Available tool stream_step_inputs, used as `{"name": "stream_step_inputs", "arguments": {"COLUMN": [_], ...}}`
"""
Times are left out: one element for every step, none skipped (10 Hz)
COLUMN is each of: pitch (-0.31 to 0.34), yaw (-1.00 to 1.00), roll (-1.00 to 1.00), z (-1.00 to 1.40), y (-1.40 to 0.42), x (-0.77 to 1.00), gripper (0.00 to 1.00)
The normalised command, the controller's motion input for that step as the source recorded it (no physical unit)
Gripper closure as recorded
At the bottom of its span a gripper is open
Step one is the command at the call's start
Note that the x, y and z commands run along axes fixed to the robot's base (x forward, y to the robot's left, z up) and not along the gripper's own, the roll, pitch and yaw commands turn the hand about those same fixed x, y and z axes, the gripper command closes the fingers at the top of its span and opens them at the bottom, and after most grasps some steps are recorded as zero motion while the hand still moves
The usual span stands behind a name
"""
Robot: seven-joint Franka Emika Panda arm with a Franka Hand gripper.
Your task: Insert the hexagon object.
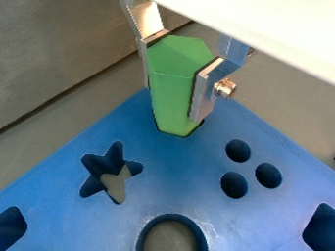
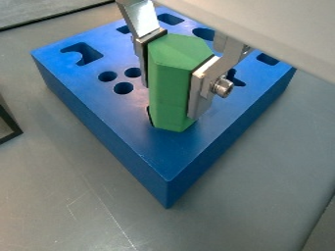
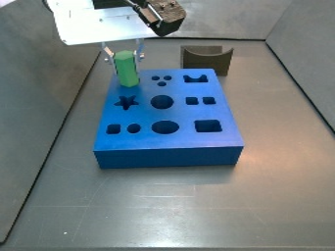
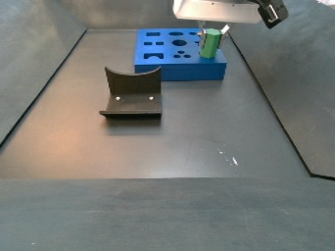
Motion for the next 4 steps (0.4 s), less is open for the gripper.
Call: {"name": "stream_step_inputs", "arguments": {"pitch": [-0.146,-0.059,0.0,0.0], "yaw": [0.0,0.0,-0.01,0.0], "roll": [0.17,0.0,-0.09,0.0], "z": [-0.81,-0.52,0.0,0.0], "y": [0.0,0.01,0.09,0.0], "x": [-0.03,0.0,0.0,0.0], "gripper": [1.0,1.0,1.0,1.0]}}
